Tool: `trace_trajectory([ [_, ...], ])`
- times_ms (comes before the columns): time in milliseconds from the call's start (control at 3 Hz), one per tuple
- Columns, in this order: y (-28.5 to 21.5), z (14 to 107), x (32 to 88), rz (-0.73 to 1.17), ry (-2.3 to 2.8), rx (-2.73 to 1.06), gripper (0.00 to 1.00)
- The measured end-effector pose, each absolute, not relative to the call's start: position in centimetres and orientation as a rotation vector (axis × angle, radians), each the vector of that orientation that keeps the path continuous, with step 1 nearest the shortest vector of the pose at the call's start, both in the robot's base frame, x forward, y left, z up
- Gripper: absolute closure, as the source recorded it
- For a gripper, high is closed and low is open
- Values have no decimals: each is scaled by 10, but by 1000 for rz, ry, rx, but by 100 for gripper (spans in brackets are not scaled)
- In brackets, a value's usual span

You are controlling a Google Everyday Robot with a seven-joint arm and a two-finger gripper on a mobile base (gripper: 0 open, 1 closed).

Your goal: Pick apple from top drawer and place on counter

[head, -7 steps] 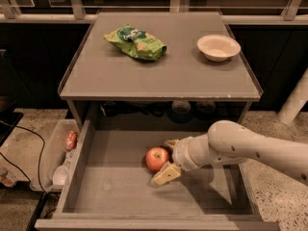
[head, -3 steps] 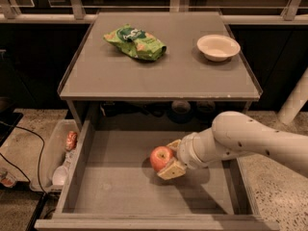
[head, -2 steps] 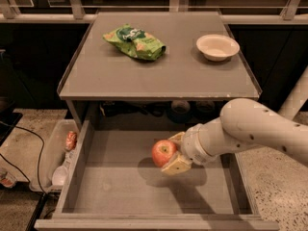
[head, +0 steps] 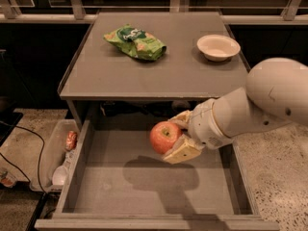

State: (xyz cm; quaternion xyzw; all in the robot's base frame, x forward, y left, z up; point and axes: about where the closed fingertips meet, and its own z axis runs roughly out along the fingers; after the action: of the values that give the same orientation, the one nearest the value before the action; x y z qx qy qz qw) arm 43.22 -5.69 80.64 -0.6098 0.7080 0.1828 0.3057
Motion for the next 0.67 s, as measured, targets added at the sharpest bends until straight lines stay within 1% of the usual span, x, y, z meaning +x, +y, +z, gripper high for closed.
trace_trajectory([
  [333,-59,856,439,429,1846,-1644,100],
  [667,-59,856,439,429,1846,-1644,100],
])
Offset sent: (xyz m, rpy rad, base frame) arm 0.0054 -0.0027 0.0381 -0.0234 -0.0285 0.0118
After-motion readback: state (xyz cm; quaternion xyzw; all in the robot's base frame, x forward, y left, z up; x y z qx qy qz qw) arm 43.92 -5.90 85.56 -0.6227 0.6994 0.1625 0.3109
